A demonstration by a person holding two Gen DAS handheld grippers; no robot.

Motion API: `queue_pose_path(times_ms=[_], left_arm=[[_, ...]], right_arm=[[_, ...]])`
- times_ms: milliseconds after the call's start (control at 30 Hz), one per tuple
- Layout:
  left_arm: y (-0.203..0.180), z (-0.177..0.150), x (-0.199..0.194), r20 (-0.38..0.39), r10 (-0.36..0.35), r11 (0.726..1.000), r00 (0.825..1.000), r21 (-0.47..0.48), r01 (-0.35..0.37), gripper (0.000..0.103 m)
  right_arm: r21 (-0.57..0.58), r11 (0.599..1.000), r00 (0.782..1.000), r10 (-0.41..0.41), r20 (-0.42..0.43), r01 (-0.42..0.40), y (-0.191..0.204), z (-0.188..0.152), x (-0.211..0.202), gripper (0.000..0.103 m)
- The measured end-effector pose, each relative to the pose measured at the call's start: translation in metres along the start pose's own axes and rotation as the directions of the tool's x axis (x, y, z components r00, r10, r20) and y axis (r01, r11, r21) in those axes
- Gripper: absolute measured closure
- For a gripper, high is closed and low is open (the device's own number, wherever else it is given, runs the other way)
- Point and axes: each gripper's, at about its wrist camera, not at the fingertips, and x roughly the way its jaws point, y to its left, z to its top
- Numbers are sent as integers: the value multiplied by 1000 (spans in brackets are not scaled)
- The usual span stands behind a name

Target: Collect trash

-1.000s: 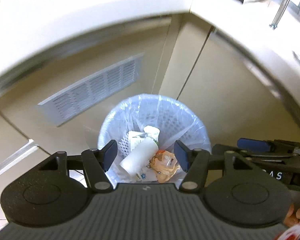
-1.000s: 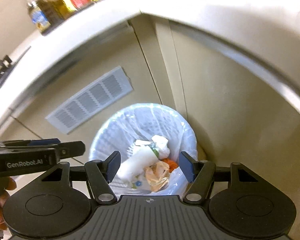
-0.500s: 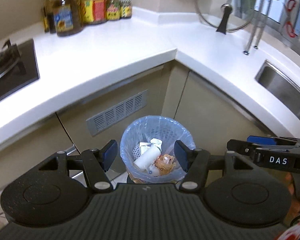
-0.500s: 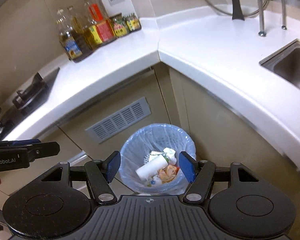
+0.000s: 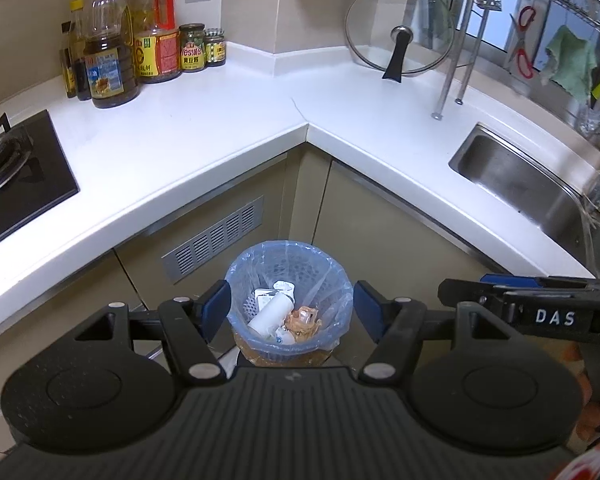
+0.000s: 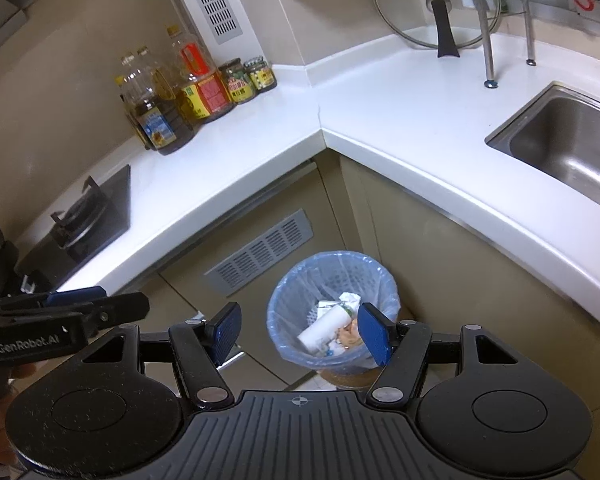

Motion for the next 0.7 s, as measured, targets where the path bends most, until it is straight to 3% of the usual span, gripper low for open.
queue_pose_path(times_ms=[233, 700], left_arm=[[12, -12, -19, -5, -28, 998, 1000, 51, 28, 38], [28, -28, -38, -20, -99, 990, 995, 101, 100, 37]], right_arm=[[13, 999, 999, -32, 28, 32, 28, -18, -21, 30], [33, 994, 994, -101, 30, 100, 56, -44, -33, 29]])
